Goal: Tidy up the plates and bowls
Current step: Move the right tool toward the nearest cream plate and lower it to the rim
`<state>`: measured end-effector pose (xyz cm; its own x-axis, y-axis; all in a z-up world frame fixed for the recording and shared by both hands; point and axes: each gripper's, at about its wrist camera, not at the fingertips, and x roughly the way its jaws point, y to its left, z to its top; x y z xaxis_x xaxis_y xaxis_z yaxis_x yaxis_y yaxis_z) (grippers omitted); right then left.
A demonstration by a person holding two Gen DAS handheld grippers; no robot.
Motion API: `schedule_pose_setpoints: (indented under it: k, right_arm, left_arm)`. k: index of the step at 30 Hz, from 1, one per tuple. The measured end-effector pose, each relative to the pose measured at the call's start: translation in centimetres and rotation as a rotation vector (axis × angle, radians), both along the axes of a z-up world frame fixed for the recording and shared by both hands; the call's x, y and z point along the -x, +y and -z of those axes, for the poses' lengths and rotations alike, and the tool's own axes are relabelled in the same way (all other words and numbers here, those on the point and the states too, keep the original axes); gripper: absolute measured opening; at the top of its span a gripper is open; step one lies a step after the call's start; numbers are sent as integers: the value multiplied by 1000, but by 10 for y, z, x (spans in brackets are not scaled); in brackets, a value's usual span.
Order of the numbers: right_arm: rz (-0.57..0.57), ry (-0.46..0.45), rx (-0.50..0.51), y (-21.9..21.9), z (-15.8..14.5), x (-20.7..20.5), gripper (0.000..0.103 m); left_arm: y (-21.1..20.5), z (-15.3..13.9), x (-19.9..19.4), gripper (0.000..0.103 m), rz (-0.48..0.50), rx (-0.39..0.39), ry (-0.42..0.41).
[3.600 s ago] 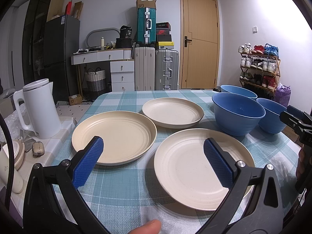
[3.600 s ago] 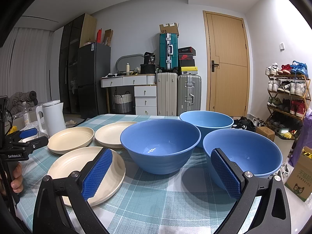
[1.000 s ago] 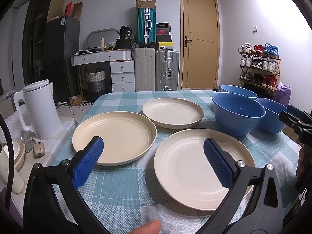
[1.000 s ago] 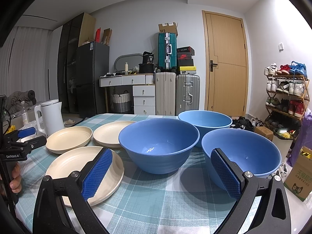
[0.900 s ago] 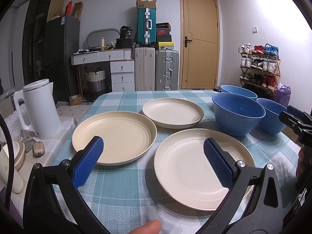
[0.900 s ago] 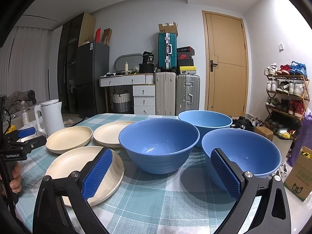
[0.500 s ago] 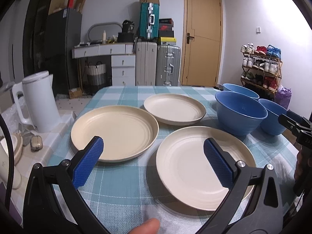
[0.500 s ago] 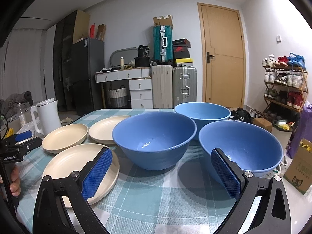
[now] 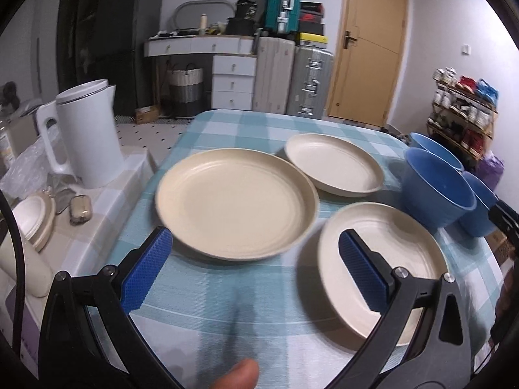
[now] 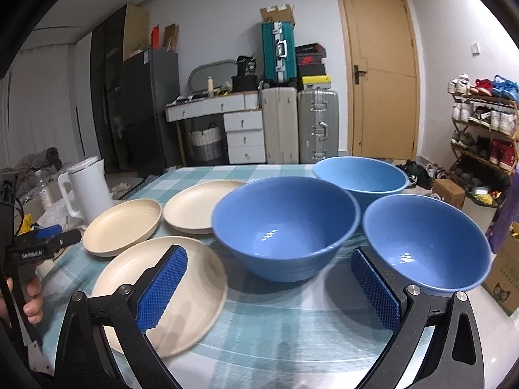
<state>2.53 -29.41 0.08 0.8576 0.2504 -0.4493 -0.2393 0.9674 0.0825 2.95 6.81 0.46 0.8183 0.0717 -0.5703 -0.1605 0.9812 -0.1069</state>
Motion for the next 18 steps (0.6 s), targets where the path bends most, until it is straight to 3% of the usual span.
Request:
schedule_pose_setpoints:
  k: [9, 18]
  right_arm:
    - [-71, 29, 33, 52, -17, -14, 103]
    - [-138, 119, 49, 106, -21, -45, 103]
  left_arm:
    - [35, -5, -10, 103, -43, 4, 54]
    - [64, -7, -27, 103, -100, 59, 88]
